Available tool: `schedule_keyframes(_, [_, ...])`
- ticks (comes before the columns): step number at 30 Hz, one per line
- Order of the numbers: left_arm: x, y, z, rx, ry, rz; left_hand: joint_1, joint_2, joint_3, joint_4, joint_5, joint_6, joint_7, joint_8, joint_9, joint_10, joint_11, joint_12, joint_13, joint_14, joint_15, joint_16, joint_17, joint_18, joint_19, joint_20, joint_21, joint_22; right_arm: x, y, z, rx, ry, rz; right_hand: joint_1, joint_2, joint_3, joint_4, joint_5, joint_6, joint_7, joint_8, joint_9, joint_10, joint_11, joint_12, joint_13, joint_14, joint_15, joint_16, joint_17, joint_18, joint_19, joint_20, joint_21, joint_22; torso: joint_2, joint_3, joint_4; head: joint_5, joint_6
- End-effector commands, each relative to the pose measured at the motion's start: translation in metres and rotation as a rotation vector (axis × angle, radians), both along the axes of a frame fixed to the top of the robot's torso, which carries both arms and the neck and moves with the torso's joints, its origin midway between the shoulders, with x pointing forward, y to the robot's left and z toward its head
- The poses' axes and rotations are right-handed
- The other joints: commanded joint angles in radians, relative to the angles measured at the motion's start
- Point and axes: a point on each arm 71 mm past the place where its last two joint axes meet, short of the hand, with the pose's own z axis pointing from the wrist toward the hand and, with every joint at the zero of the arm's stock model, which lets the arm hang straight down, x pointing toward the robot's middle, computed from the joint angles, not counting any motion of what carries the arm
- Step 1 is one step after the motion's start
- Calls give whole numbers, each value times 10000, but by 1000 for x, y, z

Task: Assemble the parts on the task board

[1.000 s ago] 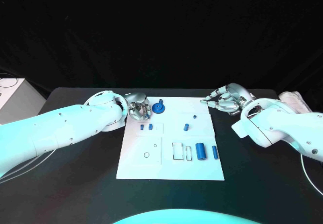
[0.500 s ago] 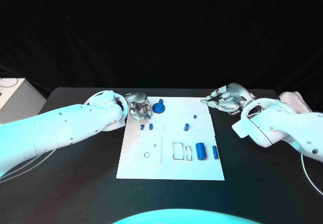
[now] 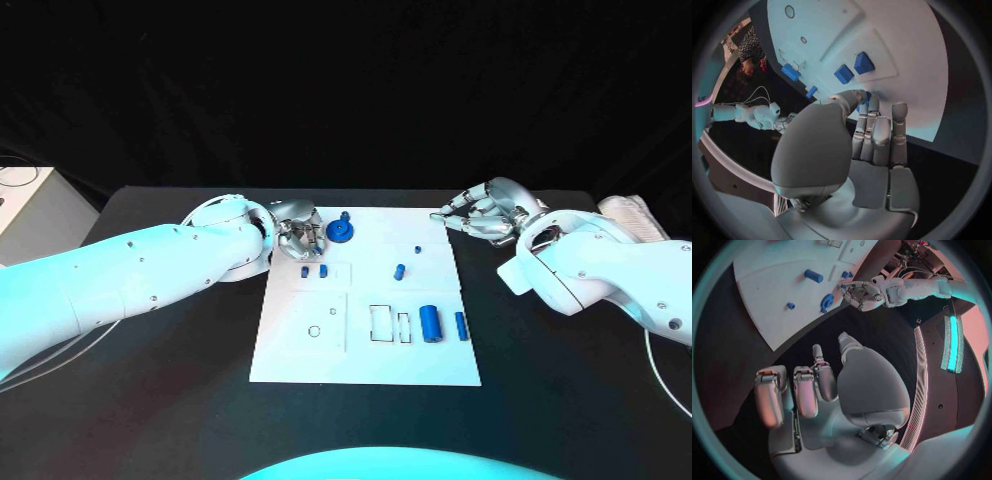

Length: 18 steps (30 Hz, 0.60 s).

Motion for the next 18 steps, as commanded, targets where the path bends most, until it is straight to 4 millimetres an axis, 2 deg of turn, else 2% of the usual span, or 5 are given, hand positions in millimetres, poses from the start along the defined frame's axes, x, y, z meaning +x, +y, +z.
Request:
schedule_keyframes(1, [-3, -3, -3, 20, 188, -193, 6, 73, -5, -81, -52, 58, -2, 28, 2, 49, -4, -30, -8, 44, -34, 40, 5, -23, 70, 7, 27, 7, 0, 1, 0, -77, -62, 156, 69, 61, -69, -15, -11, -57, -14, 60, -13, -17, -32, 14, 1086, 953, 38, -59, 2214, -124, 1011, 12, -15, 2581, -1, 0, -7, 0, -3])
schedule_keyframes(11, [-2, -2, -4, 136, 198, -98, -16, 64, -12, -102, -50, 51, 0, 9, 4, 54, -2, -63, 1, 17, -41, 27, -51, -15, 39, 0, 2, -30, 0, 1, 0, -75, -67, 150, 69, 61, -69, -15, -11, -57, -14, 60, -13, -17, -32, 14, 1086, 953, 38, -59, 2214, -124, 1011, 12, -15, 2581, -4, 5, -6, -7, 18])
schedule_keyframes(18, [-2, -2, -7, 513, 414, -77, -184, 15, -16, -105, -50, -211, 90, -219, -55, -163, 108, -329, -6, -171, 45, -50, -345, 8, -151, 35, -149, -228, 0, 1, 0, -76, -68, 145, 69, 61, -69, -15, -11, -57, -14, 60, -13, -17, -32, 14, 1086, 953, 38, -59, 2214, -124, 1011, 12, -15, 2581, -5, 1, -3, -7, 5])
